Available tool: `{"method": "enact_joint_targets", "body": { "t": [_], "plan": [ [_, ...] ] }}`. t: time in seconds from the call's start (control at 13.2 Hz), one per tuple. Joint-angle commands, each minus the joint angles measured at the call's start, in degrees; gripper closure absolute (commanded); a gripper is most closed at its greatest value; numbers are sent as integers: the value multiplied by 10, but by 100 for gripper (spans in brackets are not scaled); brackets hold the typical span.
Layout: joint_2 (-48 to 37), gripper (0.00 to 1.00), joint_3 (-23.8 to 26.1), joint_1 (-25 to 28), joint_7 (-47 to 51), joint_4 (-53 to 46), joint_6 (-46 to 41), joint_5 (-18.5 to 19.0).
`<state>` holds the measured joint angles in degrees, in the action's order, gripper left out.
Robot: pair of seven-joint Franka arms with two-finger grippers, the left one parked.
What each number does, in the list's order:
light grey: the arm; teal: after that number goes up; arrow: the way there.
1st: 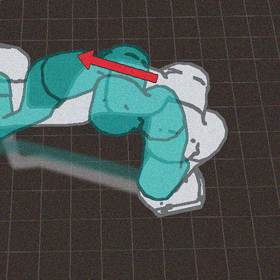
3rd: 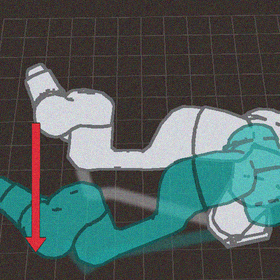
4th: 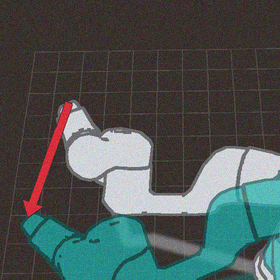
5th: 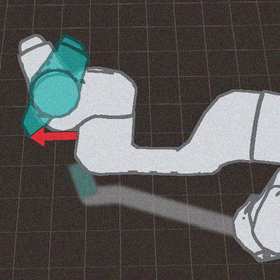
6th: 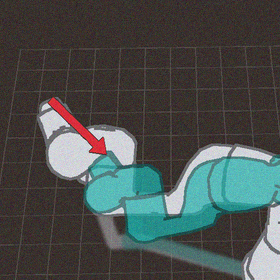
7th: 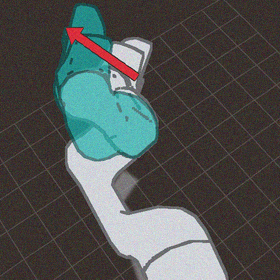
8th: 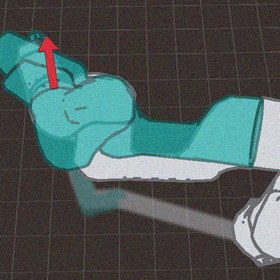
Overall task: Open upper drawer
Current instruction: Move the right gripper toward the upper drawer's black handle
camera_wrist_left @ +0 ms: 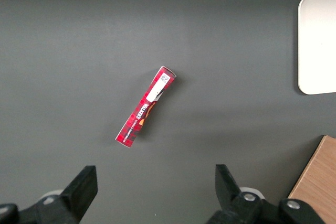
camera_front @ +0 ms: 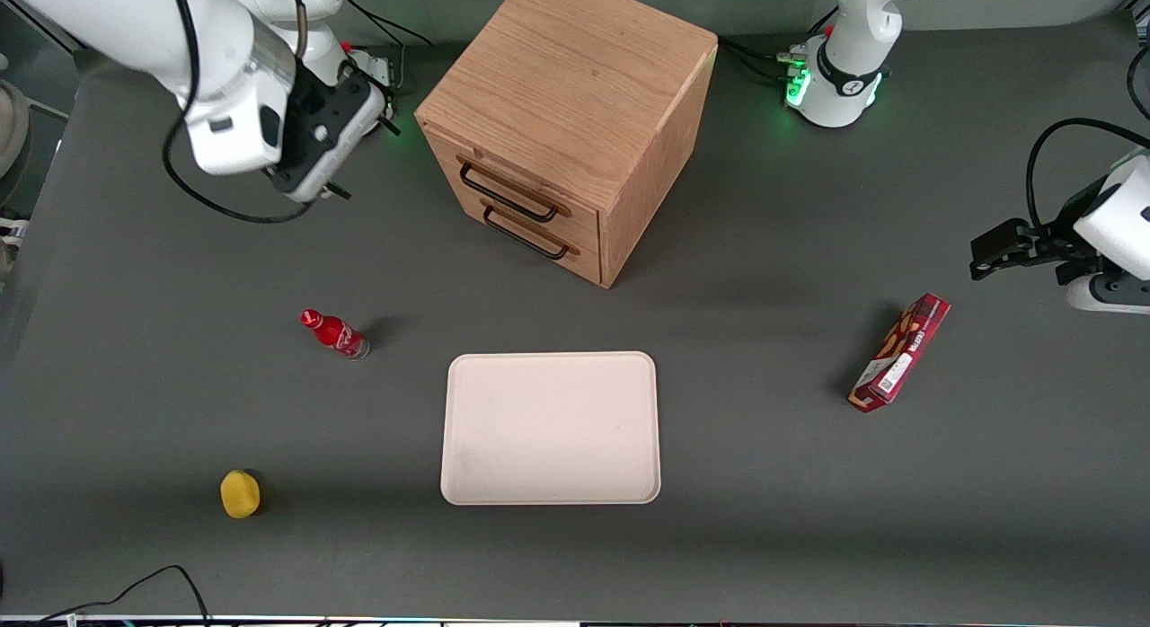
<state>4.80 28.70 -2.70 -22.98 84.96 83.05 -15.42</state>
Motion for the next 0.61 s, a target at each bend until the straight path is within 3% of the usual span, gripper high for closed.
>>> {"method": "enact_joint_targets", "body": {
  "t": [0.0, 0.15, 0.53],
  "plan": [
    [26, 0, 7, -2, -22, 30, 29, -50],
    [26, 0, 7, -3, -23, 77, 59, -97],
    [25, 0, 31, -3, -24, 162, 132, -106]
  ]
}}
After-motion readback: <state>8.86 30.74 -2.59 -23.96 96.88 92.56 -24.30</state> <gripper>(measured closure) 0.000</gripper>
